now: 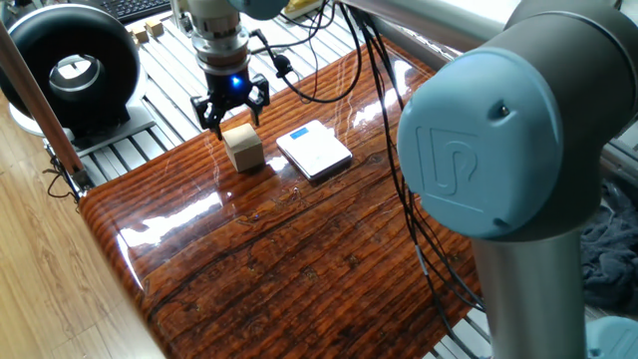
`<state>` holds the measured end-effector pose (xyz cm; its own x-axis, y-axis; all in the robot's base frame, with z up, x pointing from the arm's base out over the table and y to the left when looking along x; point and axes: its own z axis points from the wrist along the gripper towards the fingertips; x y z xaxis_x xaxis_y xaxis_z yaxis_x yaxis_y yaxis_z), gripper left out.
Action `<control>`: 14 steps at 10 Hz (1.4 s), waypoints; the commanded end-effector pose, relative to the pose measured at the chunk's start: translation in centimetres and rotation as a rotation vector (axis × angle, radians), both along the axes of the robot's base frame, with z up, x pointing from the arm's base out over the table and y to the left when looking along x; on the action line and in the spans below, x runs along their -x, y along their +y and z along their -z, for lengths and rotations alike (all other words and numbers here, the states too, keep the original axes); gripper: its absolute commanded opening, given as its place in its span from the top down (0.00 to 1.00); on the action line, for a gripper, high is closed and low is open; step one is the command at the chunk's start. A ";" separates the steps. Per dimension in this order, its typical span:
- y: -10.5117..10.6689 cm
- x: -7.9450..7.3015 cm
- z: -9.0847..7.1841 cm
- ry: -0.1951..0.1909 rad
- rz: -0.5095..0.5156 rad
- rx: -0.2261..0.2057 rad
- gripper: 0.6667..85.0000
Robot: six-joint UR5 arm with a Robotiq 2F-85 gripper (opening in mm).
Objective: Place the block on the scale
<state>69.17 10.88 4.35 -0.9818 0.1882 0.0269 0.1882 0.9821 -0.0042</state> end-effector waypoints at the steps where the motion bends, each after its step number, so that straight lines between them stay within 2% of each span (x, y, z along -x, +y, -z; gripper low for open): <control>1: 0.0 0.4 0.5 0.011 0.019 -0.012 0.18; 3: 1.3 1.3 0.4 0.046 0.036 -0.059 0.19; 4: 1.3 2.0 0.4 0.078 0.035 -0.057 0.21; 5: 1.2 2.3 0.4 0.092 0.034 -0.051 0.22; 9: 0.7 2.2 1.1 0.084 0.030 -0.031 0.27; 10: 0.7 2.1 1.3 0.081 0.033 -0.028 0.33; 11: 0.4 2.1 1.3 0.084 0.043 -0.018 0.52; 12: 0.2 2.4 1.0 0.098 0.067 0.005 0.64; 13: 0.2 2.7 -0.1 0.126 0.090 0.036 0.79; 14: 0.5 2.7 -2.0 0.153 0.102 0.044 0.91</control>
<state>66.75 11.13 4.09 -0.9594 0.2506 0.1297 0.2467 0.9680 -0.0455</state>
